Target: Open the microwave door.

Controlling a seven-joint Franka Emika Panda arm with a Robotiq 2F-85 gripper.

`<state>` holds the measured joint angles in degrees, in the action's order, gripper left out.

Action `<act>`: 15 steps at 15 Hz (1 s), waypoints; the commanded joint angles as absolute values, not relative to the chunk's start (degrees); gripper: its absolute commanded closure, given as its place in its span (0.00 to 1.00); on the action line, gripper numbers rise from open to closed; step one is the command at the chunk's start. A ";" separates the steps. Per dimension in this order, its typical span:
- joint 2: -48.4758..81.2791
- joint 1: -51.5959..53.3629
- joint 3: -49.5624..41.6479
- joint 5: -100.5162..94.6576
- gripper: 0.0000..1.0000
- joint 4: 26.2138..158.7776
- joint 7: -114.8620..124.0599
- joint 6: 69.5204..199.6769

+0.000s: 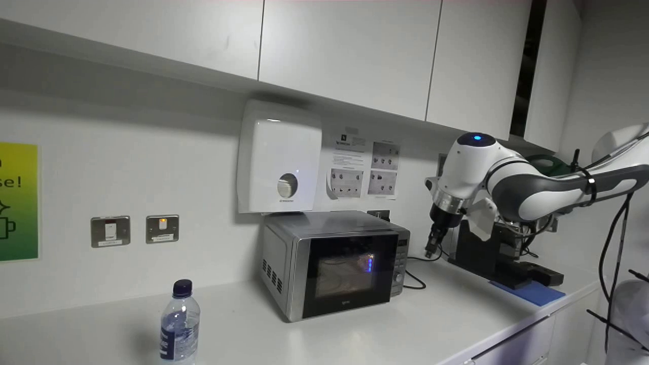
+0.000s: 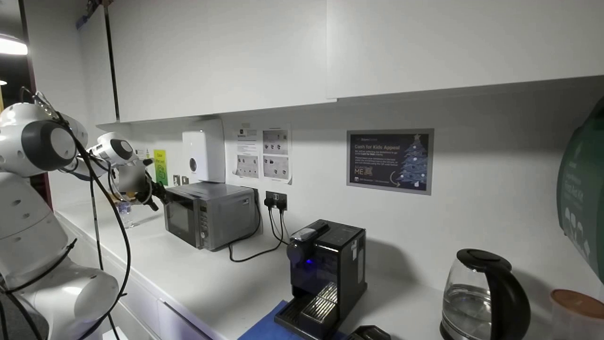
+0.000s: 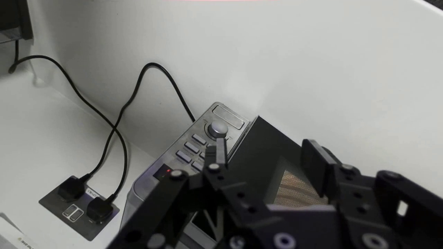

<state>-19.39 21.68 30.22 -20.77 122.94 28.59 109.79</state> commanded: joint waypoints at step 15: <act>-19.17 20.94 32.29 -23.93 0.00 121.70 28.34 109.71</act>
